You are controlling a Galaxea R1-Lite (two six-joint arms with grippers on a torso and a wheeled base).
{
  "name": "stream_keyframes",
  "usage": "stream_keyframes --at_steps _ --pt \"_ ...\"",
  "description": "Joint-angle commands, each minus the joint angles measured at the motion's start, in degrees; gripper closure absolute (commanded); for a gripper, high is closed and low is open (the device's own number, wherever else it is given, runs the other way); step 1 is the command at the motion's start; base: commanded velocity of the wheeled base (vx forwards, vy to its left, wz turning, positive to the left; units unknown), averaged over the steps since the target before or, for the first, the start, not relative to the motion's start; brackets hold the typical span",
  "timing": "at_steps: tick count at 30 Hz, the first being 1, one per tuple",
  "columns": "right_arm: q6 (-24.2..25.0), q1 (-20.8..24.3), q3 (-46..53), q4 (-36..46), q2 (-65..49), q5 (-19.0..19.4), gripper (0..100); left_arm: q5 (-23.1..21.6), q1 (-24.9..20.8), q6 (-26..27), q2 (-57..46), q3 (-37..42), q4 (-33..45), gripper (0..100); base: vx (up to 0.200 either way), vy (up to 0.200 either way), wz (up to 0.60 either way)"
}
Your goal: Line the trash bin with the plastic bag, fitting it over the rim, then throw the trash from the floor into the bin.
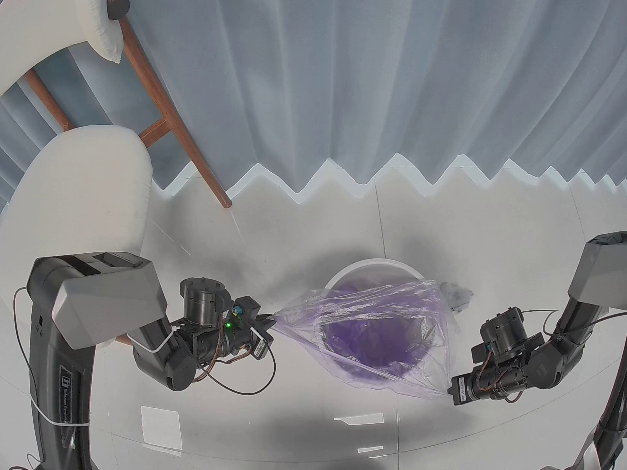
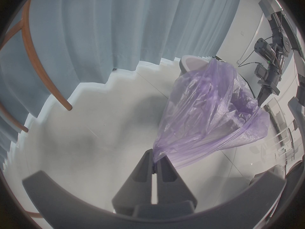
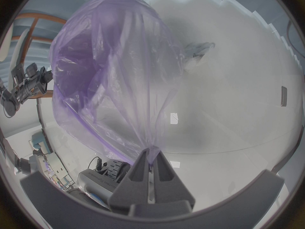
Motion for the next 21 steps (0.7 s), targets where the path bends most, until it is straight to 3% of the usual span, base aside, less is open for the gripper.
stream_keyframes --at_steps 1,7,19,20,21 --pt "0.58 -0.1 0.13 -2.38 -1.69 0.81 100 -0.27 -0.55 -1.0 -0.62 0.37 -0.5 100 0.0 0.0 0.0" --pt "4.1 -1.15 0.83 -4.93 -5.12 3.18 100 0.78 -1.87 -10.93 -5.8 0.81 -1.56 100 0.0 0.0 0.0" --pt "4.01 -6.43 -1.1 -10.91 3.84 1.16 100 2.36 -9.51 -10.84 -4.66 6.88 -5.07 100 0.0 0.0 0.0" --pt "3.66 -6.43 -0.84 -11.0 3.84 1.24 0 2.36 -9.51 -10.84 -4.66 7.32 -5.34 100 0.0 0.0 0.0" --pt "3.31 -6.43 -0.57 -11.0 3.76 1.24 0 2.45 -9.51 -10.75 -4.57 7.49 -5.69 100 0.0 0.0 0.0"
